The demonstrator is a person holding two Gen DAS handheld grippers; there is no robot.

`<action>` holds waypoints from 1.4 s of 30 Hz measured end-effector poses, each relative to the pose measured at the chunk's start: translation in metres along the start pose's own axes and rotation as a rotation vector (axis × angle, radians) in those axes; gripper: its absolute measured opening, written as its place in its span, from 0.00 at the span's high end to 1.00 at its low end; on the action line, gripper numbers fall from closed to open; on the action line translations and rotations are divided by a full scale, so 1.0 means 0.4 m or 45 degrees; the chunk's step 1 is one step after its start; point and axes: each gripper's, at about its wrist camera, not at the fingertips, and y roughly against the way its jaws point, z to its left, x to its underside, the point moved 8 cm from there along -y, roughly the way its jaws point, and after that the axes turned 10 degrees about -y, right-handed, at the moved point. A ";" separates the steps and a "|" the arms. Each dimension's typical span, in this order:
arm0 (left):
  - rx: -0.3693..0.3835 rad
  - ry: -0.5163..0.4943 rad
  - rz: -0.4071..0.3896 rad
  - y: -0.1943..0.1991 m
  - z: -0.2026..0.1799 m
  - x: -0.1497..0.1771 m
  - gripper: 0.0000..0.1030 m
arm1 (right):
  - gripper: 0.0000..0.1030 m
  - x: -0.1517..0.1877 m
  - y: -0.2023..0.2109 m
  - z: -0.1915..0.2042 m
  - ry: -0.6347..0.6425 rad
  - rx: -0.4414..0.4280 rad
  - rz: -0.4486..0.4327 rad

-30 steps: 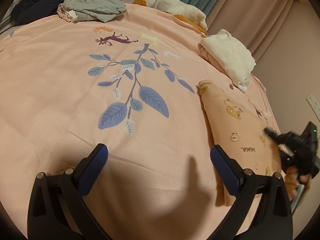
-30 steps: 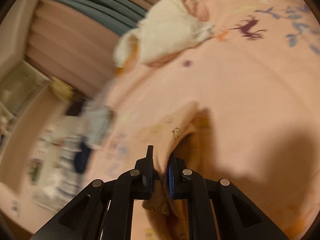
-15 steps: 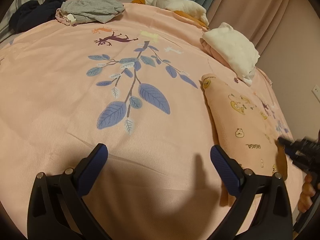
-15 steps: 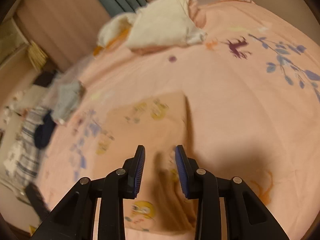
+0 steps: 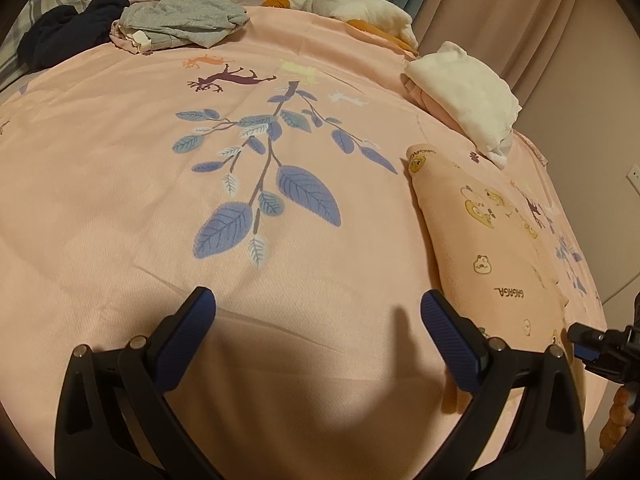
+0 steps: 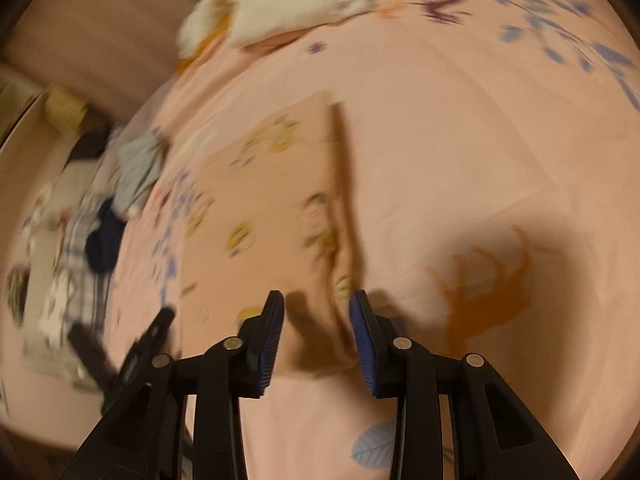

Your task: Fold small clothes

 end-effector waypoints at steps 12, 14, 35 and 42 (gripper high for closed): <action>-0.043 -0.030 0.017 -0.008 -0.009 0.003 0.01 | 0.88 0.038 0.029 0.023 0.098 -0.194 0.008; -0.058 -0.041 0.023 -0.011 -0.012 0.004 0.01 | 0.88 0.045 0.036 0.027 0.140 -0.184 -0.004; -0.091 -0.061 0.034 -0.016 -0.016 0.007 0.01 | 0.64 0.037 -0.062 0.075 0.212 0.233 -0.031; -0.117 -0.080 0.046 -0.020 -0.020 0.009 0.01 | 0.58 0.027 -0.058 0.061 0.230 0.565 -0.077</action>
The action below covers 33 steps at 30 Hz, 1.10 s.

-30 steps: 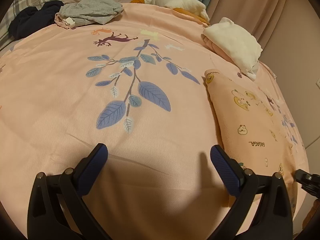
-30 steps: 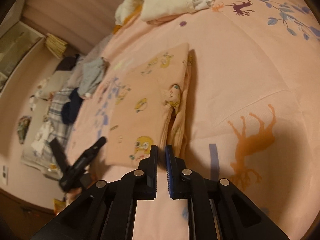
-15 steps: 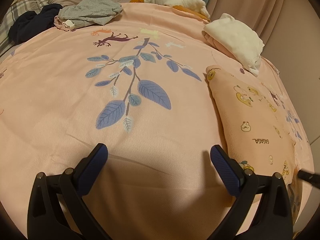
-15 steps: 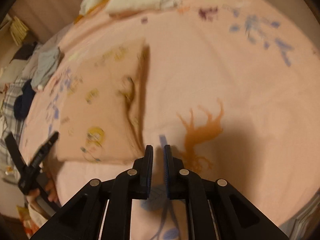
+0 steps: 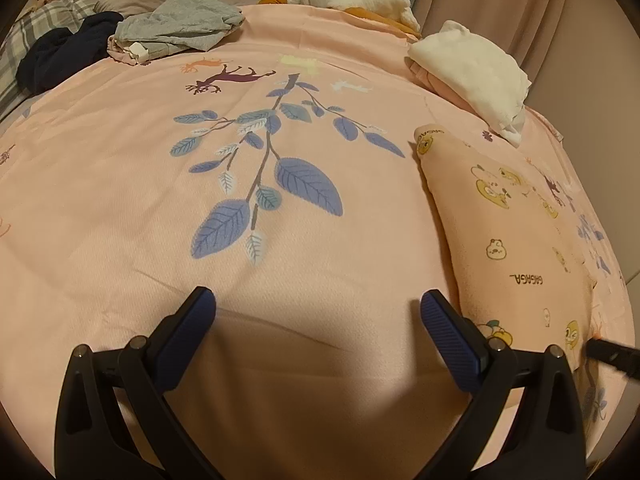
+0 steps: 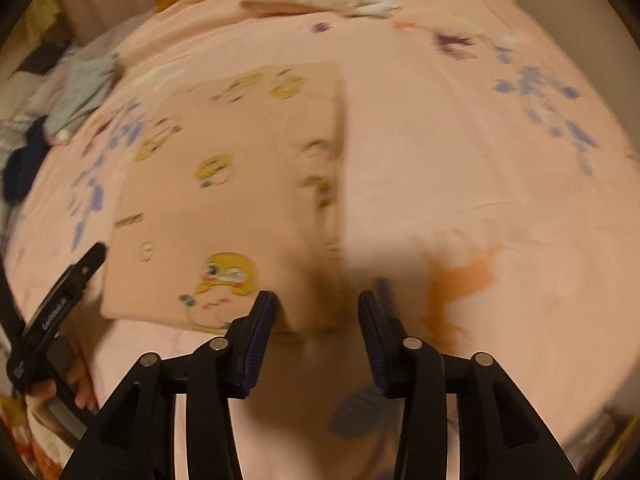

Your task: Fold small clothes

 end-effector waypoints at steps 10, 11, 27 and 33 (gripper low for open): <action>0.095 0.028 -0.040 0.021 -0.010 -0.012 0.01 | 0.22 -0.052 -0.038 -0.082 -0.416 -0.450 0.073; 0.133 0.026 -0.045 0.024 -0.018 -0.015 0.01 | 0.22 -0.052 -0.049 -0.083 -0.428 -0.484 0.095; 0.795 0.171 0.275 -0.086 -0.249 -0.120 0.01 | 0.17 -0.130 -0.097 0.005 -0.399 -0.970 0.231; 0.928 0.203 0.407 -0.130 -0.323 -0.158 0.03 | 0.21 -0.146 -0.113 0.053 -0.320 -1.063 0.271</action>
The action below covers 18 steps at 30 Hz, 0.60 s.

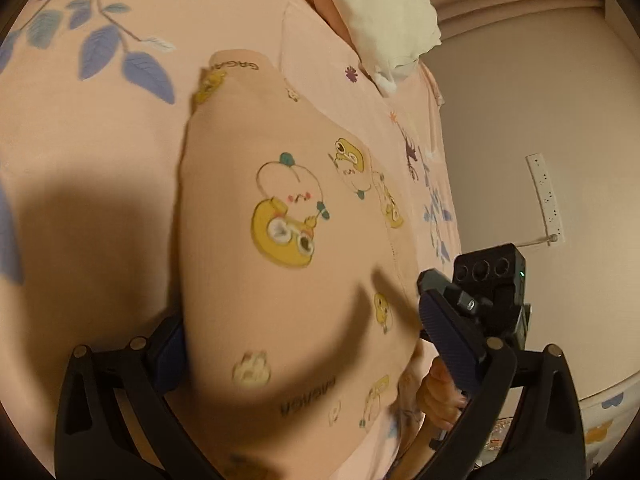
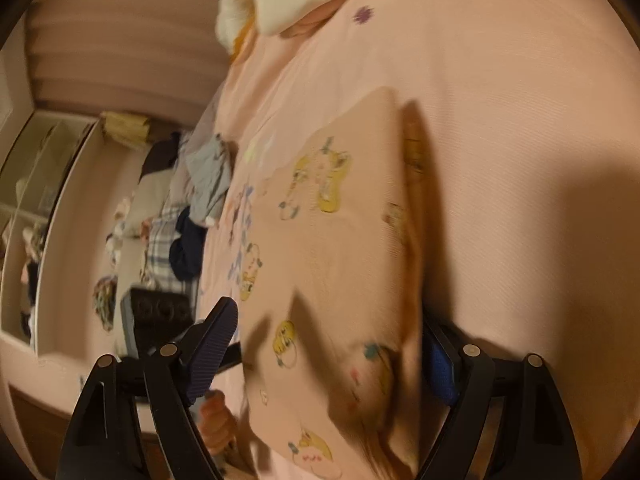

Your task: Fold small clothes

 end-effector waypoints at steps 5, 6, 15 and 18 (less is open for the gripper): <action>-0.074 -0.028 -0.015 -0.018 0.000 -0.001 0.48 | 0.66 -0.018 0.004 -0.035 -0.022 0.016 -0.034; -0.109 -0.037 -0.006 -0.018 0.008 0.004 0.53 | 0.72 -0.022 0.000 -0.047 -0.047 0.006 -0.044; -0.330 -0.245 -0.072 -0.005 -0.059 0.005 0.70 | 0.75 -0.020 0.012 -0.033 0.018 -0.030 -0.107; -0.330 -0.309 -0.109 0.021 -0.088 0.005 0.72 | 0.75 -0.017 0.032 -0.019 0.028 -0.028 -0.132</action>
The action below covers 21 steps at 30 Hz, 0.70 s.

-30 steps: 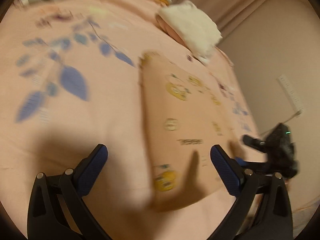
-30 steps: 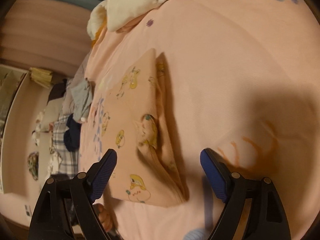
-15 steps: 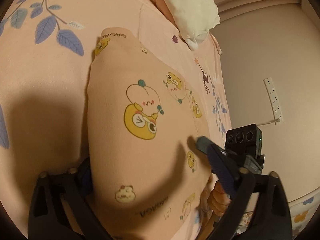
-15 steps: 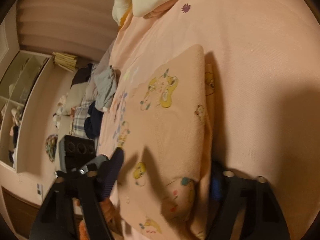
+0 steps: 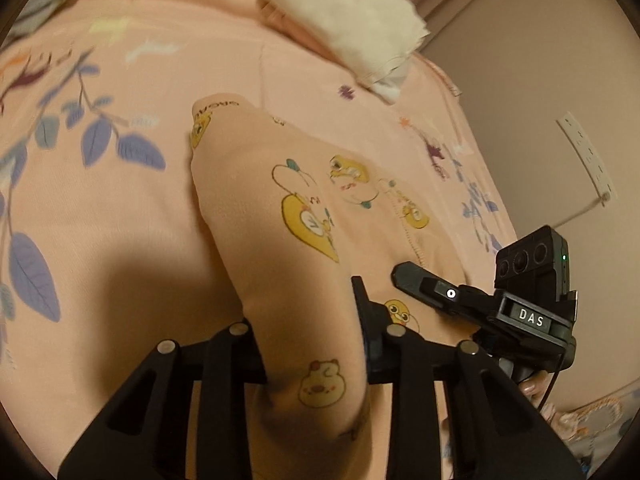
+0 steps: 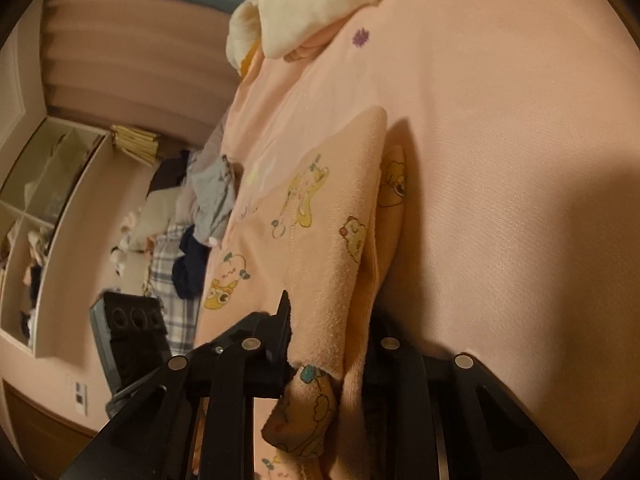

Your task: Fold small clothes

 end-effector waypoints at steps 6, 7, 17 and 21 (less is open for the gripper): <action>0.048 -0.076 -0.116 0.112 -0.040 -0.027 0.72 | 0.75 0.016 0.062 0.099 0.150 0.000 -0.088; 0.044 -0.099 -0.129 0.133 -0.046 -0.029 0.72 | 0.75 0.022 0.077 0.121 0.177 -0.007 -0.101; -0.008 -0.146 -0.312 0.365 -0.054 -0.066 0.72 | 0.75 0.071 0.084 0.364 0.426 0.034 -0.130; -0.070 -0.161 -0.359 0.449 -0.029 -0.053 0.72 | 0.75 0.098 0.055 0.432 0.475 0.024 -0.111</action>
